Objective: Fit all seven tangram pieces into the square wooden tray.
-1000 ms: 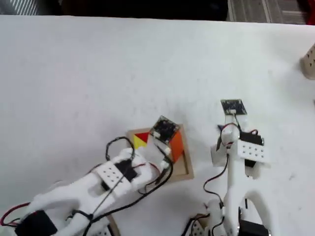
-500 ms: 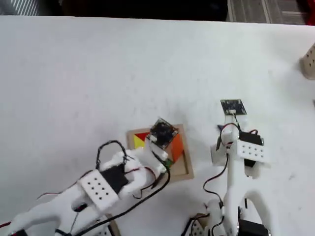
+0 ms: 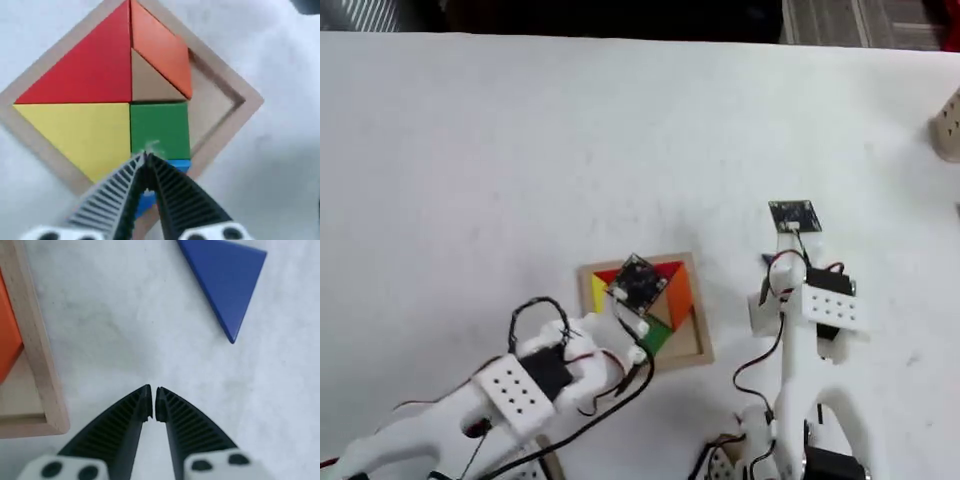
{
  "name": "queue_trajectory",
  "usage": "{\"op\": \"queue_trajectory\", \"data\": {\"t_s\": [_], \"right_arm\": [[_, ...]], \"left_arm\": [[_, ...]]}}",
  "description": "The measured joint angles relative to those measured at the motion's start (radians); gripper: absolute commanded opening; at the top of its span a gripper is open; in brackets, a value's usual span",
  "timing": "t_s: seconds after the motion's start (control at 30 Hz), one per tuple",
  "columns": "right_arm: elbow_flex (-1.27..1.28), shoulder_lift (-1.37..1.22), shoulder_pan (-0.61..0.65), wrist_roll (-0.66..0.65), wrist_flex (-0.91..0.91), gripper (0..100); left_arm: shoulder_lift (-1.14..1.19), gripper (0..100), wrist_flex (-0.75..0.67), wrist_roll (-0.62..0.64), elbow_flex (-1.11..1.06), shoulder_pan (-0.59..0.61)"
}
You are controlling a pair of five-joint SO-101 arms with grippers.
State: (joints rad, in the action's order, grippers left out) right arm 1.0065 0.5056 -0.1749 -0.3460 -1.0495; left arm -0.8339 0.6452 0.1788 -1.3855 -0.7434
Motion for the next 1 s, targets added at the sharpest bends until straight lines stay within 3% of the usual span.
{"op": "queue_trajectory", "data": {"t_s": [0.2,0.6,0.83,1.0], "right_arm": [[0.0,0.0,0.0,0.0,0.006,1.7],[0.0,0.0,0.0,0.0,0.008,1.7],[0.0,0.0,0.0,0.0,0.008,1.7],[0.0,0.0,0.0,0.0,0.008,1.8]], "left_arm": [[0.02,2,0.0,0.0,0.0,0.003],[0.278,2,0.002,0.0,0.133,-0.017],[0.094,2,0.143,0.0,0.13,-0.014],[-0.13,2,0.146,0.0,0.068,0.133]]}}
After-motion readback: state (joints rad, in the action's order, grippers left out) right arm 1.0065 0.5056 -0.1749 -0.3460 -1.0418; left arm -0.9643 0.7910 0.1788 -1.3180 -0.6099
